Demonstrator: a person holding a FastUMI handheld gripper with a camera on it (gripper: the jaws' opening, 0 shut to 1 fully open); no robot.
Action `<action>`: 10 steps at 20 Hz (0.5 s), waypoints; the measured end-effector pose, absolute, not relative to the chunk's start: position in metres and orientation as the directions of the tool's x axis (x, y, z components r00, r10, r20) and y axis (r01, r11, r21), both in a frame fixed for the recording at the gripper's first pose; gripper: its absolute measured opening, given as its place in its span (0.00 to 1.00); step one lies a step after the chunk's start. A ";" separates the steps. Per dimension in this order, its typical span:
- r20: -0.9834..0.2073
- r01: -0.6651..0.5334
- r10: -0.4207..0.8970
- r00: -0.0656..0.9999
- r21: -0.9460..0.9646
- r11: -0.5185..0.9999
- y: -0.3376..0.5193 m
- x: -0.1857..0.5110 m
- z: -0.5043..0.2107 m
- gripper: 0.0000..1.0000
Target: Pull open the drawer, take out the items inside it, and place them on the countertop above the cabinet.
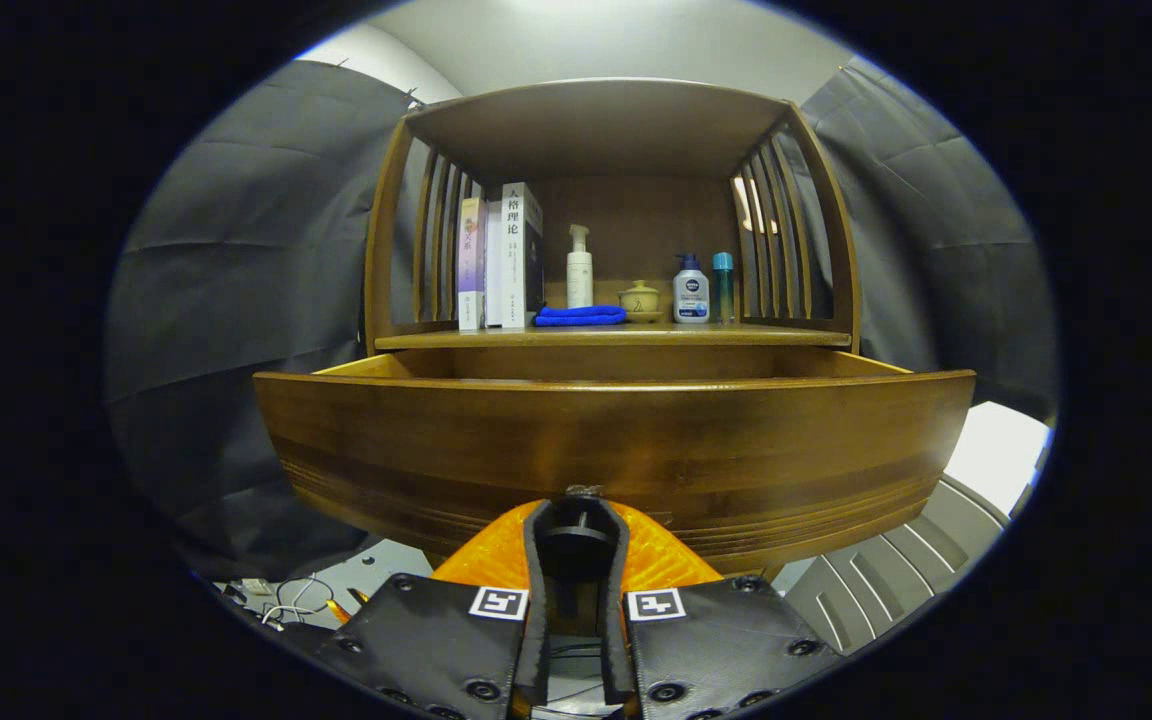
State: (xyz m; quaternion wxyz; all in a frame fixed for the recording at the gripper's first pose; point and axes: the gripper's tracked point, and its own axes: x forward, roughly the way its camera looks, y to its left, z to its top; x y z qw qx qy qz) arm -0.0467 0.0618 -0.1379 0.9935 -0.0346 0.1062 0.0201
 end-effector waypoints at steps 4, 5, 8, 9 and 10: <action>-0.209 -0.060 0.047 0.977 -0.061 0.996 0.064 -0.053 -0.139 0.22; -0.208 -0.064 0.050 0.977 -0.063 0.996 0.065 -0.054 -0.138 0.22; -0.204 -0.075 0.058 0.977 -0.078 0.994 0.064 -0.061 -0.136 0.22; -0.203 -0.075 0.059 0.977 -0.074 0.994 0.065 -0.062 -0.135 0.24; -0.206 -0.078 0.063 0.977 -0.068 0.995 0.065 -0.062 -0.135 0.26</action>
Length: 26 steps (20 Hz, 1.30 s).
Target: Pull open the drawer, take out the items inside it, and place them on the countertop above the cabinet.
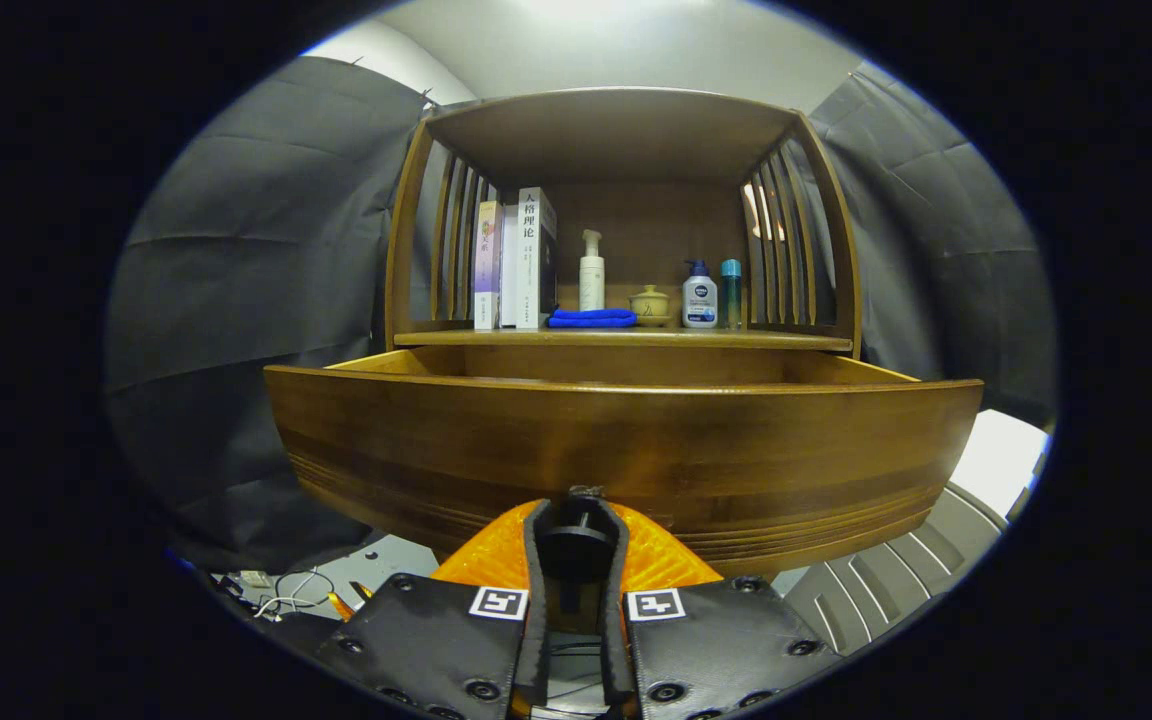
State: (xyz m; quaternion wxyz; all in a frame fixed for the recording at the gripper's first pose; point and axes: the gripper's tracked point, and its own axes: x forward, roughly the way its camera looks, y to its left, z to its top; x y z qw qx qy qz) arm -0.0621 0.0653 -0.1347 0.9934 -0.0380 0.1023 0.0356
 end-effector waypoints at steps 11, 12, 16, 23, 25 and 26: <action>-0.031 -0.187 0.185 0.982 -0.076 0.979 0.079 -0.071 -0.035 0.99; -0.039 -0.195 0.194 0.980 -0.033 0.980 0.078 -0.065 -0.026 0.99; -0.174 -0.147 0.159 0.972 0.083 0.986 0.055 -0.033 -0.013 0.98; -0.388 -0.190 0.194 0.901 0.049 0.981 0.042 0.023 -0.010 0.98; -0.465 -0.210 0.212 0.860 0.057 0.976 0.044 0.034 -0.021 0.98; -0.496 -0.224 0.220 0.840 0.052 0.973 0.045 0.039 -0.027 0.98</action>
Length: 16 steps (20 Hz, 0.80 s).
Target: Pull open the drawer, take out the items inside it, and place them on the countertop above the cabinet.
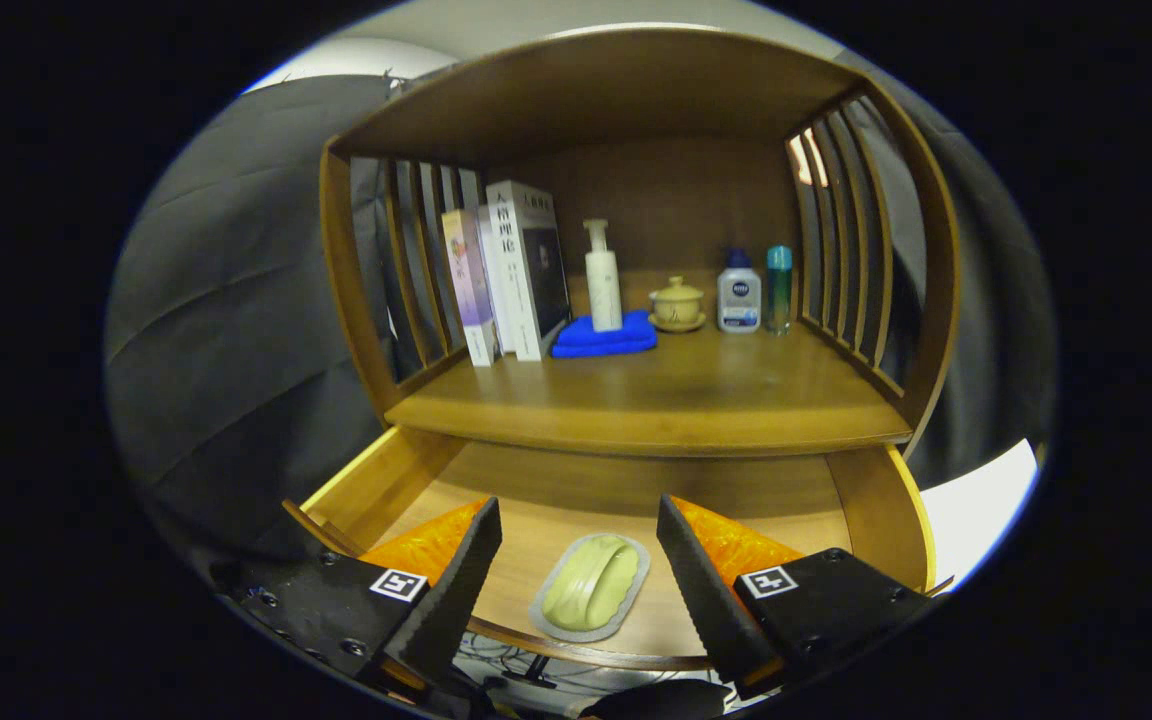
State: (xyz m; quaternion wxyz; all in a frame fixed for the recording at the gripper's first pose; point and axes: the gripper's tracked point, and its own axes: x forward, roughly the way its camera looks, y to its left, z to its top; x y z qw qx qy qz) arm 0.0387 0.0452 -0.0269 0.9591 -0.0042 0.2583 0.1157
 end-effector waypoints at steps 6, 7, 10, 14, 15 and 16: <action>-0.729 -0.210 0.249 0.638 0.146 0.967 0.053 0.049 -0.076 0.98; -0.754 -0.191 0.252 0.607 0.169 0.967 0.053 0.052 -0.081 0.98; -0.800 -0.140 0.213 0.560 0.162 0.977 0.042 0.064 -0.092 0.97; -0.844 -0.154 0.195 0.501 0.134 0.979 0.045 0.058 -0.112 0.94; -0.847 -0.170 0.197 0.494 0.128 0.977 0.047 0.057 -0.117 0.94; -0.855 -0.174 0.189 0.484 0.117 0.978 0.047 0.056 -0.121 0.89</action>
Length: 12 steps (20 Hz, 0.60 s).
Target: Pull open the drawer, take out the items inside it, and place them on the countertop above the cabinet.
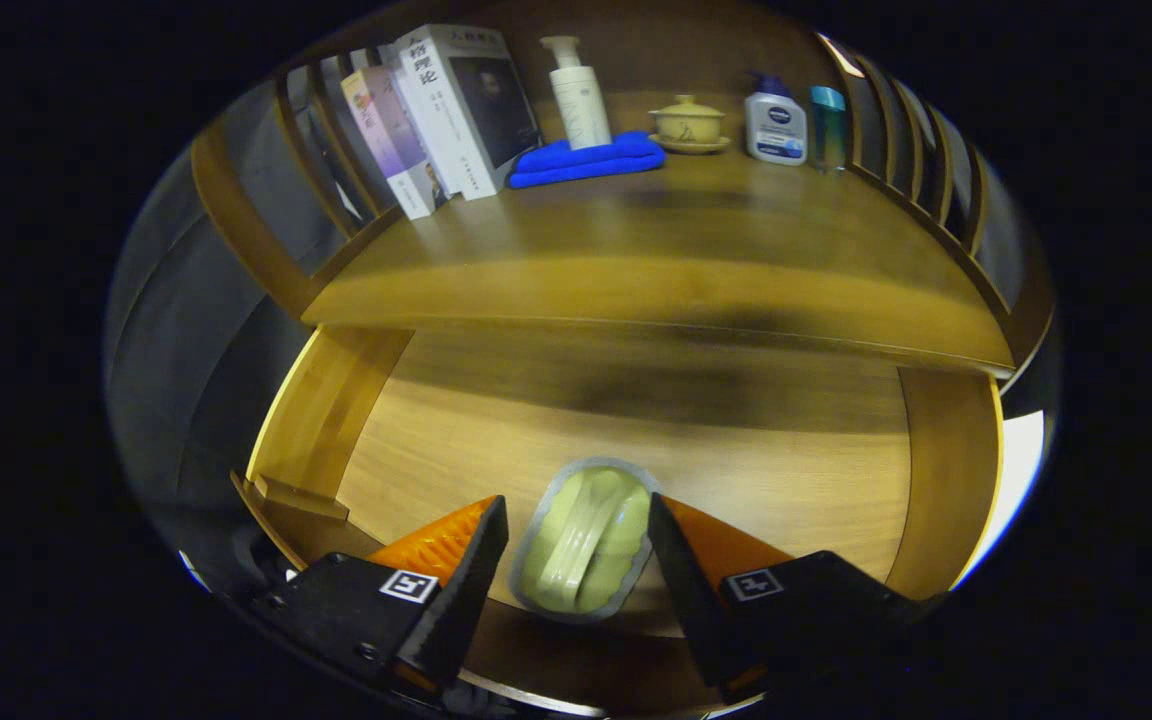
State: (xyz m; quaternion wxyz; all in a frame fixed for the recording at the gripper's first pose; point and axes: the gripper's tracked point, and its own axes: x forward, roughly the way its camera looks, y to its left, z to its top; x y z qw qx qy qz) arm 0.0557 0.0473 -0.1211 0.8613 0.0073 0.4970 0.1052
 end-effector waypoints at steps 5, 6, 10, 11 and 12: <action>-0.874 -0.147 0.174 0.454 0.119 0.982 0.050 0.056 -0.138 0.56; -0.873 -0.140 0.174 0.456 0.122 0.983 0.050 0.056 -0.138 0.45; -0.874 -0.131 0.152 0.461 0.103 0.986 0.045 0.056 -0.138 0.19; -0.863 -0.150 0.132 0.487 0.066 0.987 0.042 0.054 -0.135 0.18; -0.852 -0.175 0.119 0.510 0.032 0.984 0.040 0.056 -0.130 0.18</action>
